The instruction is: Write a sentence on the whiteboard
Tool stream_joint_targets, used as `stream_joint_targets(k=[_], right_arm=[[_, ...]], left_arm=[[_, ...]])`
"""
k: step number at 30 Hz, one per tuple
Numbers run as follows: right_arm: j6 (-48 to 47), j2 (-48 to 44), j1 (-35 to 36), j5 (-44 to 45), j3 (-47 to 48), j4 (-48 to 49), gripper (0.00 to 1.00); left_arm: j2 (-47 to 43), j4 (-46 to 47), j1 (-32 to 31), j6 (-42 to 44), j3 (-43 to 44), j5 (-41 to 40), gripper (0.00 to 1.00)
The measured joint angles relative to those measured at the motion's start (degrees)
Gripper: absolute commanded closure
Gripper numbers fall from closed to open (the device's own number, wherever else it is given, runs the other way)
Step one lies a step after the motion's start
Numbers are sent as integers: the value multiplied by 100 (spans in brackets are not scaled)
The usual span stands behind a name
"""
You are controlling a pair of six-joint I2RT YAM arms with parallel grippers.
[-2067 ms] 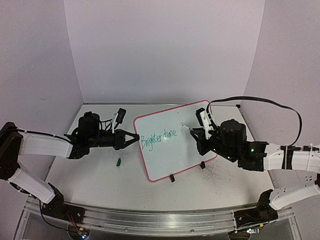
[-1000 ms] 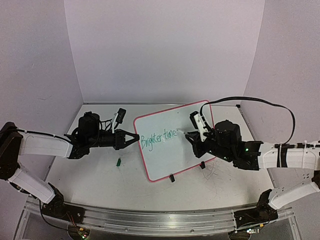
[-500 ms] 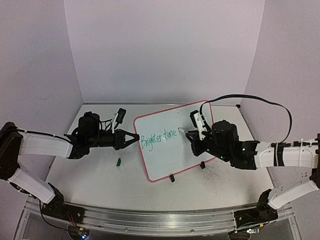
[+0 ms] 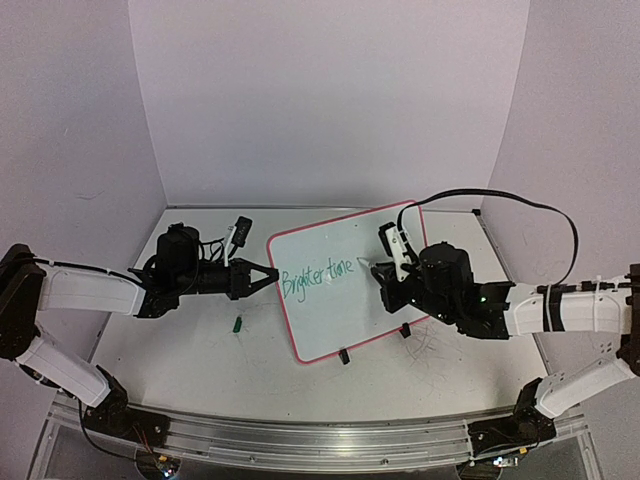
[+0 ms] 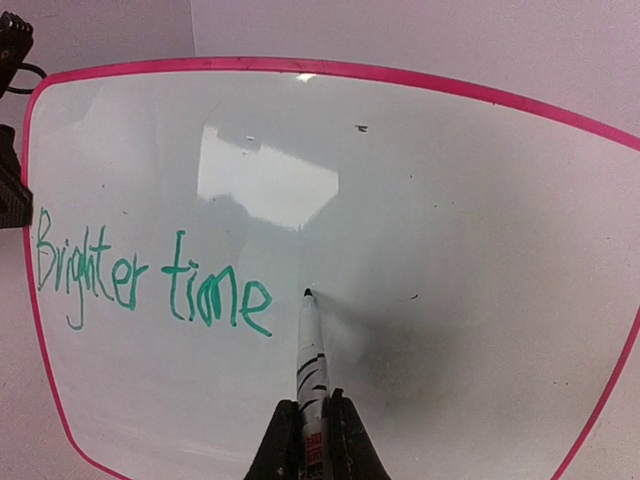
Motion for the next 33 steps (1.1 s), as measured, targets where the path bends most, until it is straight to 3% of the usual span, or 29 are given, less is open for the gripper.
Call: stream_joint_targets(k=[33], right_arm=[[144, 108, 1, -267, 90, -49, 100]], left_arm=[[0, -2, 0, 1, 0, -2, 100]])
